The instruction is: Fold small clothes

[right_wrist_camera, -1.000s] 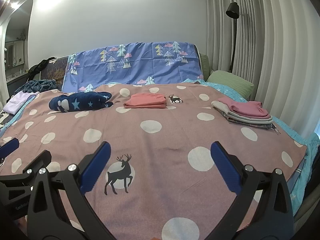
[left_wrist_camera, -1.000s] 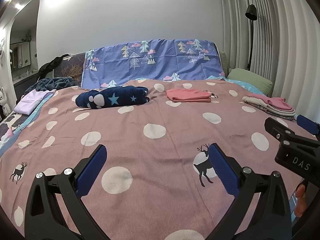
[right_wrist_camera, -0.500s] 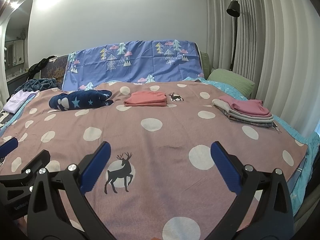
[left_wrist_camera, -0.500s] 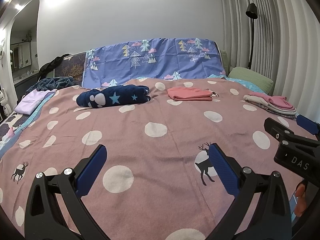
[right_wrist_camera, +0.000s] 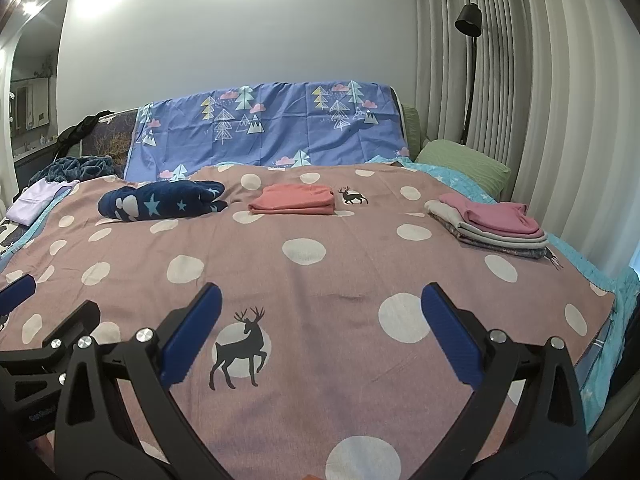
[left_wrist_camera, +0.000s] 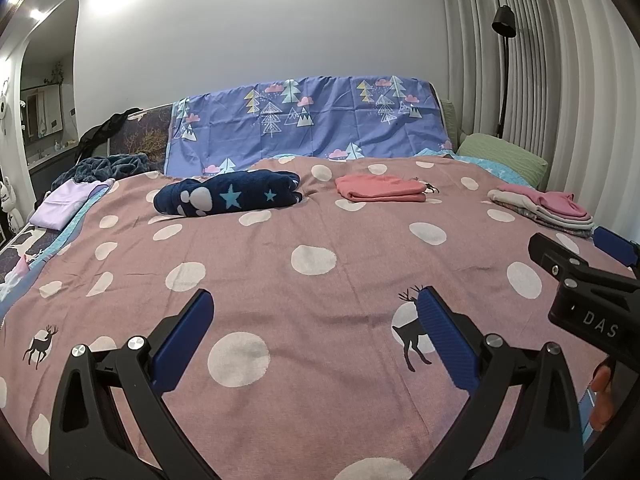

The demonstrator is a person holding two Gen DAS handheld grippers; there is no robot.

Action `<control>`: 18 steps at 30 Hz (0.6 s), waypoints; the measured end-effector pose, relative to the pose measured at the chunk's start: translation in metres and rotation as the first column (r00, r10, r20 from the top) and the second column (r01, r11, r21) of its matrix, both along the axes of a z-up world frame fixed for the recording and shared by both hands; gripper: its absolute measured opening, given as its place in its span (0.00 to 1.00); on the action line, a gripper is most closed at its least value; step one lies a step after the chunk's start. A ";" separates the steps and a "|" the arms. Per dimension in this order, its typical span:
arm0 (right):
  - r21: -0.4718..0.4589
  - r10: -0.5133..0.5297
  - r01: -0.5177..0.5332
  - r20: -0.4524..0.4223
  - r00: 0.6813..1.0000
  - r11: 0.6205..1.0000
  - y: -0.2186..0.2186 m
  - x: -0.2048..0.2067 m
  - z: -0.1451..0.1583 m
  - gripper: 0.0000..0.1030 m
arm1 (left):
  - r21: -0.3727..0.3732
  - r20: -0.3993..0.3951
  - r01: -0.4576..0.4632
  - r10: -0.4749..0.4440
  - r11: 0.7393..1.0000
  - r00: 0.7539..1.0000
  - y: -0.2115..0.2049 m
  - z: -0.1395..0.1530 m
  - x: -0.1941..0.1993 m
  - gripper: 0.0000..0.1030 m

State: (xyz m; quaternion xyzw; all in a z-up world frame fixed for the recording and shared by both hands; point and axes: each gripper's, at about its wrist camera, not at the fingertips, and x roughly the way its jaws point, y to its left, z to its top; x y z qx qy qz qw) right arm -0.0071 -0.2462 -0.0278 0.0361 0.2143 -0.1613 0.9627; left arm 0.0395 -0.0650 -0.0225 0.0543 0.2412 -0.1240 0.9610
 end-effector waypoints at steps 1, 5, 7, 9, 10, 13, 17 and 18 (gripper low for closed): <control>0.000 -0.001 0.001 0.000 1.000 1.000 0.000 0.000 0.000 0.98 | 0.000 0.001 0.000 0.000 1.000 1.000 0.001 0.000 -0.001 0.99; 0.000 0.000 0.000 0.000 1.000 1.000 0.000 0.000 0.000 0.98 | 0.001 0.000 0.001 -0.001 1.000 1.000 0.000 0.000 0.000 0.99; 0.000 0.000 0.000 -0.001 1.000 1.000 0.001 0.000 0.000 0.98 | 0.001 -0.001 -0.001 0.001 1.000 1.000 0.000 0.000 0.000 0.99; 0.000 0.002 -0.002 -0.002 1.000 1.000 0.001 0.001 0.000 0.98 | 0.000 -0.001 0.000 0.000 1.000 1.000 -0.001 0.000 0.000 0.99; 0.000 0.001 -0.001 -0.002 1.000 1.000 0.000 0.002 0.000 0.98 | 0.000 -0.001 -0.001 0.001 1.000 1.000 0.000 0.000 -0.001 0.99; 0.000 0.001 -0.001 -0.003 1.000 1.000 0.000 0.002 0.000 0.98 | 0.001 -0.004 -0.001 0.001 1.000 1.000 0.002 0.002 0.001 0.99; 0.001 0.001 -0.001 -0.003 1.000 1.000 0.000 0.002 0.001 0.98 | 0.002 -0.005 -0.002 0.002 1.000 1.000 0.005 0.002 0.001 0.99; 0.001 0.001 -0.001 -0.003 1.000 1.000 0.000 0.002 0.001 0.98 | 0.002 -0.005 -0.003 0.003 1.000 1.000 0.004 0.001 0.002 0.99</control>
